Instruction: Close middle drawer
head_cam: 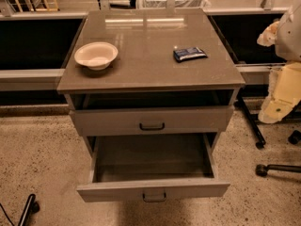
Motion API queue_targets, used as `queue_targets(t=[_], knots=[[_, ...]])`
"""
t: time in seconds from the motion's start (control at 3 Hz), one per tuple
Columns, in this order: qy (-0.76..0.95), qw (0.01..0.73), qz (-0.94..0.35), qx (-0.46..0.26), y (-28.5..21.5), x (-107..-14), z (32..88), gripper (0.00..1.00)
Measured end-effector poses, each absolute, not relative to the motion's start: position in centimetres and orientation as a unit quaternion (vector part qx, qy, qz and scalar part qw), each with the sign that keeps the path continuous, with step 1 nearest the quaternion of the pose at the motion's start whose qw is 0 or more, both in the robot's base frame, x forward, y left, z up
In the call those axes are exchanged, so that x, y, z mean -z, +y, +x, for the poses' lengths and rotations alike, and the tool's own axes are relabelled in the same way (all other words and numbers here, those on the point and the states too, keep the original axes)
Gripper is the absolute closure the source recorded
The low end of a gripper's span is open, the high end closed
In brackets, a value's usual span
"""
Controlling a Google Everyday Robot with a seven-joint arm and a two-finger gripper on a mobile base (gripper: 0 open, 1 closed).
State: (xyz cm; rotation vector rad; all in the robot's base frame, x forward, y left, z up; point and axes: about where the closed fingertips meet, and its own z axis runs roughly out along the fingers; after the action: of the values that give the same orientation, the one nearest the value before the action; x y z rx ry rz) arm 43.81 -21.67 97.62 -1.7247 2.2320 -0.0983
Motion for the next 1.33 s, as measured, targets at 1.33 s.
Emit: queue_targets(t=[1.33], knots=[[0.705, 0.103, -0.697, 0.075, -7.0, -85.6, 44.7, 0.0]])
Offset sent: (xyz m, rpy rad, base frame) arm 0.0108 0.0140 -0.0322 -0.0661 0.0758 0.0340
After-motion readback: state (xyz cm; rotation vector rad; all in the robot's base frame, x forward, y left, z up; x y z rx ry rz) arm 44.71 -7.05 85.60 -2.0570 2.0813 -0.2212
